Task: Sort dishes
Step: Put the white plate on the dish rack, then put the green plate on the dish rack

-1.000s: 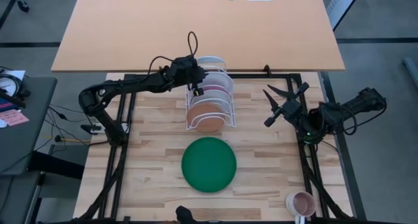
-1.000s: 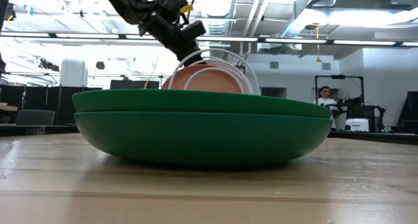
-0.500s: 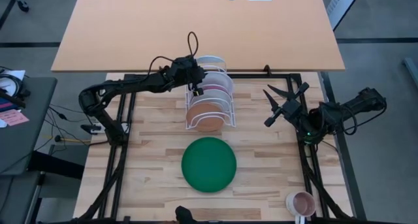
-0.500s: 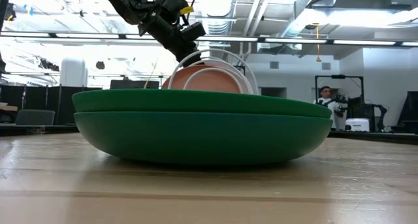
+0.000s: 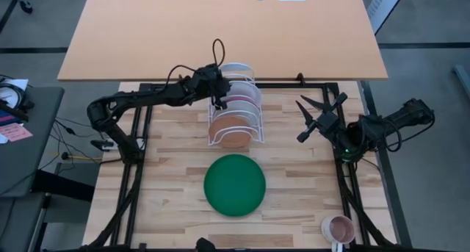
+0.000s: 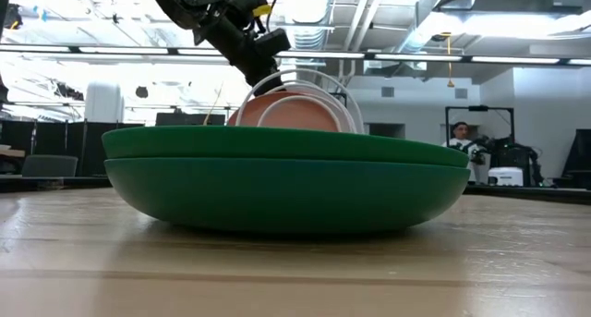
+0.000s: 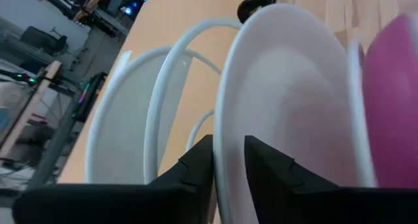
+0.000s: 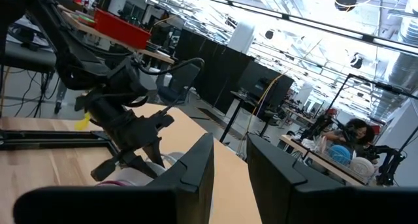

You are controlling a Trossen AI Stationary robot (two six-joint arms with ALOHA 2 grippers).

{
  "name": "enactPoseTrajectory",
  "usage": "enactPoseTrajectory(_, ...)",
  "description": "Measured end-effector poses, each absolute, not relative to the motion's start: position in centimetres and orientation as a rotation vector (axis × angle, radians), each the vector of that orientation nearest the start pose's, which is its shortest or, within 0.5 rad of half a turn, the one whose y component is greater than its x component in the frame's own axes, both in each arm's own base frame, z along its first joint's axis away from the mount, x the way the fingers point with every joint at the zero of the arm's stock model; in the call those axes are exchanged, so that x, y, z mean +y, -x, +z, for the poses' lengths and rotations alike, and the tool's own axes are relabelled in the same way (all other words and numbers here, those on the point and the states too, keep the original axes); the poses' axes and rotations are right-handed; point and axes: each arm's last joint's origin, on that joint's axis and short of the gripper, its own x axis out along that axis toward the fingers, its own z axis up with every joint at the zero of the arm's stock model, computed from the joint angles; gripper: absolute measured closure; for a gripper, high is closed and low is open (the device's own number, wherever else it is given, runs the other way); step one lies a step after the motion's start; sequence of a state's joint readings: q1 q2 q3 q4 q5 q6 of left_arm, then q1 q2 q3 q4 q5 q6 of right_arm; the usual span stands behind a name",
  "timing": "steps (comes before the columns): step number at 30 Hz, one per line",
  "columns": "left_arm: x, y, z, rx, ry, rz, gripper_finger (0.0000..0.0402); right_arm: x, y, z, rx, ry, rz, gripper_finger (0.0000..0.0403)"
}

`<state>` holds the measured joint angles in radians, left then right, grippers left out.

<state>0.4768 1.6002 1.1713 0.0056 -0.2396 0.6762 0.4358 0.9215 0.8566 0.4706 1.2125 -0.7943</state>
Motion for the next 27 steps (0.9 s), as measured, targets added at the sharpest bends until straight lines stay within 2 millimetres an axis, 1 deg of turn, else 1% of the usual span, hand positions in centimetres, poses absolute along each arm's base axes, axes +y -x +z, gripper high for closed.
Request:
enactPoseTrajectory(9,15.5,-32.0,29.2,0.643,-0.630,0.552,0.0270,5.2,-17.5,38.8,0.036,0.444,-0.819,0.0306)
enactPoseTrajectory(14,14.5,-31.6,30.4,0.615,-0.647,0.569,0.0251,5.2,-17.5,38.8,0.036,0.445,-0.819,0.0306)
enactPoseTrajectory(21,12.4,-30.2,33.3,0.528,-0.662,0.568,0.0249,5.2,-17.5,38.9,0.035,0.444,-0.819,0.0306)
enactPoseTrajectory(27,10.0,-28.0,36.3,0.442,-0.665,0.573,0.0249,5.2,-17.5,38.9,0.036,0.444,-0.819,0.0306)
